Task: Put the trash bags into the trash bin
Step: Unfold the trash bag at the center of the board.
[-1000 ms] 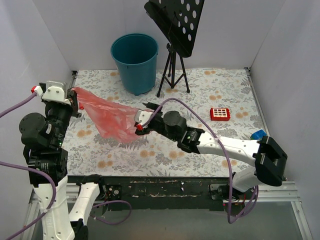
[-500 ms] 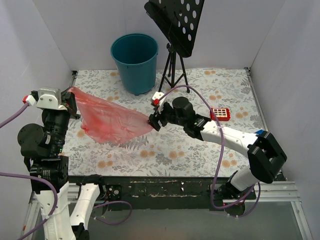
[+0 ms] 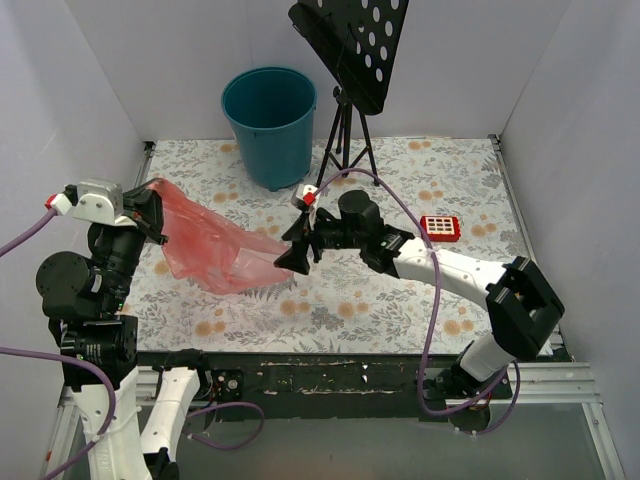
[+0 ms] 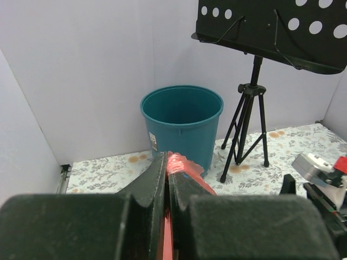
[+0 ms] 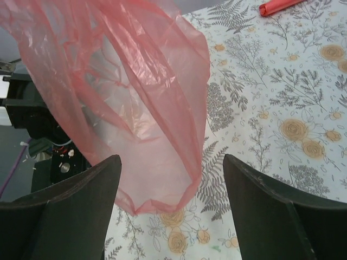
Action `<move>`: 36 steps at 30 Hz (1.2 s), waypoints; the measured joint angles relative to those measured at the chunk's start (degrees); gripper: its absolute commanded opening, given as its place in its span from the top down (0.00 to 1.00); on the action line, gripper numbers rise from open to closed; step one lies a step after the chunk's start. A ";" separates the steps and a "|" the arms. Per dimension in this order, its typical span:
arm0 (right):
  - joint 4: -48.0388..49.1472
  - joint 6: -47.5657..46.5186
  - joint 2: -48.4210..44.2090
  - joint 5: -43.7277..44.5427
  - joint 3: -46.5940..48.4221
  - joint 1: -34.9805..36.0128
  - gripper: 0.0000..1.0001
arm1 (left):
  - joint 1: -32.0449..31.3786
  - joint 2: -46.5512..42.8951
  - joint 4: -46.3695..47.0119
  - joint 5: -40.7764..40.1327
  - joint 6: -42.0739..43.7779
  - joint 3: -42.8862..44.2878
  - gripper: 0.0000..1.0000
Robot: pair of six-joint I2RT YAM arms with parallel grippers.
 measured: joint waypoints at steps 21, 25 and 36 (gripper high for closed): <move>-13.90 -14.64 -1.31 19.71 6.71 -0.92 0.99 | 0.00 0.92 -18.16 5.81 11.72 -7.41 1.00; -18.38 -19.32 -1.36 28.39 13.20 -0.92 0.99 | -0.07 3.41 -21.86 7.08 10.99 -10.23 1.00; -46.38 -19.23 2.69 34.58 29.14 -0.94 0.99 | 0.15 23.21 -27.89 -19.06 -0.31 -12.76 1.00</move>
